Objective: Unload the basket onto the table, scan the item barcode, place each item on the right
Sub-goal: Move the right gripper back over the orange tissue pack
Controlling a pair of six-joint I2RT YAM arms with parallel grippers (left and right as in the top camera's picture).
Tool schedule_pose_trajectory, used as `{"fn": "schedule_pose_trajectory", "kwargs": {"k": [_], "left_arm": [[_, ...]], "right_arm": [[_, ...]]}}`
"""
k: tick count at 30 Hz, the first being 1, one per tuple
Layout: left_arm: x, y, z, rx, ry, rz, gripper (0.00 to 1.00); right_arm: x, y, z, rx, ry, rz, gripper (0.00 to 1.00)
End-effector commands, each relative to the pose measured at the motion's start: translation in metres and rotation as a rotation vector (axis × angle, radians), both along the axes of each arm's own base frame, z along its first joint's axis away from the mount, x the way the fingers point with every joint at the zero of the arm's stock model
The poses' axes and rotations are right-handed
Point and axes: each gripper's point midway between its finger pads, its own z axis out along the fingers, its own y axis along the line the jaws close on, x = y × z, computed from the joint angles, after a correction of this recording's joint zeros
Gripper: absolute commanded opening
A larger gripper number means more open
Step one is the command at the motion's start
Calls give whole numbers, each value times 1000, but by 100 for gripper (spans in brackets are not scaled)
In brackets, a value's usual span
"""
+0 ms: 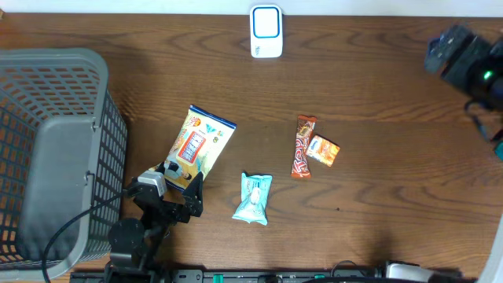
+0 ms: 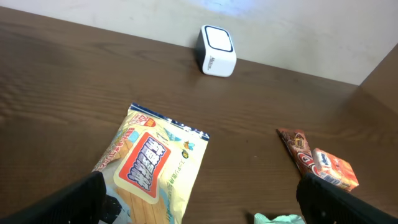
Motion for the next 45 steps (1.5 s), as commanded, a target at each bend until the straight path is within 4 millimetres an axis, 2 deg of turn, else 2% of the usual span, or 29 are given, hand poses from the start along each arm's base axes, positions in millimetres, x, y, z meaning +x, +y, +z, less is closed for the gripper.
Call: {"fn": "schedule_pose_trajectory", "kwargs": {"k": [1,9,10,13,20,30,39,42,45], "left_arm": [[-2,-2,-13,19,33,-16,98],[-2,-2,-13,19,33,-16,98],[-2,-2,-13,19,33,-16,98],[-2,-2,-13,19,33,-16,98],[-2,-2,-13,19,33,-16,98],[-2,-2,-13,19,33,-16,98],[-2,-2,-13,19,33,-16,98],[-2,-2,-13,19,33,-16,97],[-2,-2,-13,19,33,-16,98]], "right_arm": [[-11,4,-45,25,121,-79,99],[-37,41,-151,19,283,38,99],[-42,51,-175,15,319,68,99],[-45,64,-203,20,351,92,99],[-48,76,-222,42,370,93,99],[-55,76,-227,42,404,93,99],[-60,84,-232,144,431,40,99],[-62,84,-239,169,443,-2,99],[-61,91,-254,204,446,19,95]]}}
